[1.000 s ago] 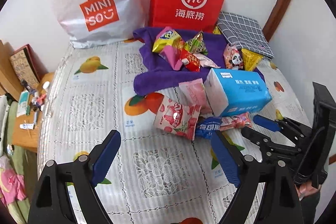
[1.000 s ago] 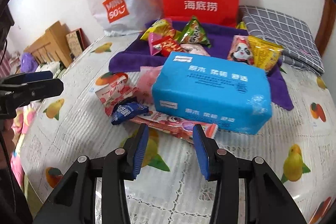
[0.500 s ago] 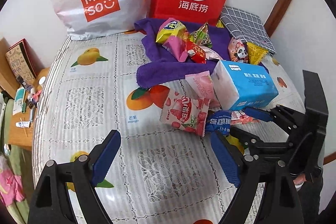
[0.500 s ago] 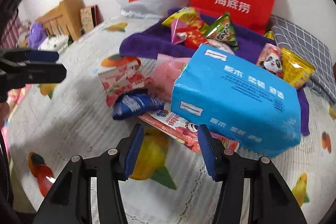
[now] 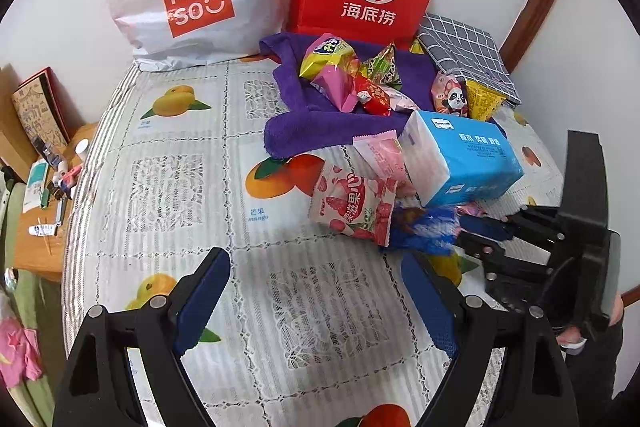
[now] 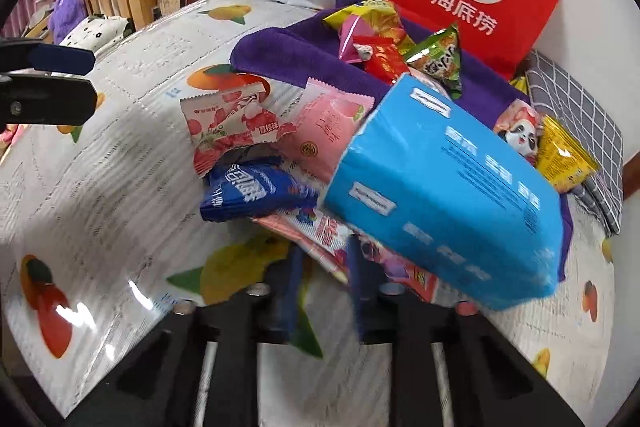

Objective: Organize snacks
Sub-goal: 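Grasp the red-and-white strip snack bag with the right tool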

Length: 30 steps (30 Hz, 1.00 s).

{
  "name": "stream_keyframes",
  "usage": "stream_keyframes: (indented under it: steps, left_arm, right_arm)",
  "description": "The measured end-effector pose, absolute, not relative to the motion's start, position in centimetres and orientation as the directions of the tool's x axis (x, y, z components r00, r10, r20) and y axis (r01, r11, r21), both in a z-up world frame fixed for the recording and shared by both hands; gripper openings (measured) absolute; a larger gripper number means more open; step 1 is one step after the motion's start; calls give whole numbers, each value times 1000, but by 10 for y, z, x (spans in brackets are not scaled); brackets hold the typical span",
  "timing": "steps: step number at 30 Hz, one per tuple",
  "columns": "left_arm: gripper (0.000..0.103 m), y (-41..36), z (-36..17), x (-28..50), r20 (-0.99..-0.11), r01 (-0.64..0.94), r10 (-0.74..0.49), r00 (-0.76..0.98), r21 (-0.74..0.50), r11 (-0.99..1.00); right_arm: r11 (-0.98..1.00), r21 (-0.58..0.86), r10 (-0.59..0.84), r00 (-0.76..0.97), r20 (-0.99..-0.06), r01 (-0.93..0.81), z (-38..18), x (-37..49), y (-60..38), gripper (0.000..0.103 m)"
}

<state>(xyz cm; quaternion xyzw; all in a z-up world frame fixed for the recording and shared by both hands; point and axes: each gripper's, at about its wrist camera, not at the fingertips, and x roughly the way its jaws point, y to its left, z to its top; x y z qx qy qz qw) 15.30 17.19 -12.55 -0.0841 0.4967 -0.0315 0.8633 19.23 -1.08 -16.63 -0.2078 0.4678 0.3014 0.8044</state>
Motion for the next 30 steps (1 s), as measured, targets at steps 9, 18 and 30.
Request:
stream_keyframes:
  steps: [9,18,30]
  left_arm:
    - [87,168,-121,145,-842,-9,-164,514,-197,980]
    - [87,150,-126,147,-845,20,-200,496,-219,975]
    - [87,138,-131,147,-856,32,-210,473,-221,975]
  right_arm:
    - [827,76,287,303,-909,-557,-154,182,-58,11]
    - [913,69,217,334,-917,-403,-150,182,-112,13]
    - [836,17,298,427,-854,-549,-134,180,-113,51]
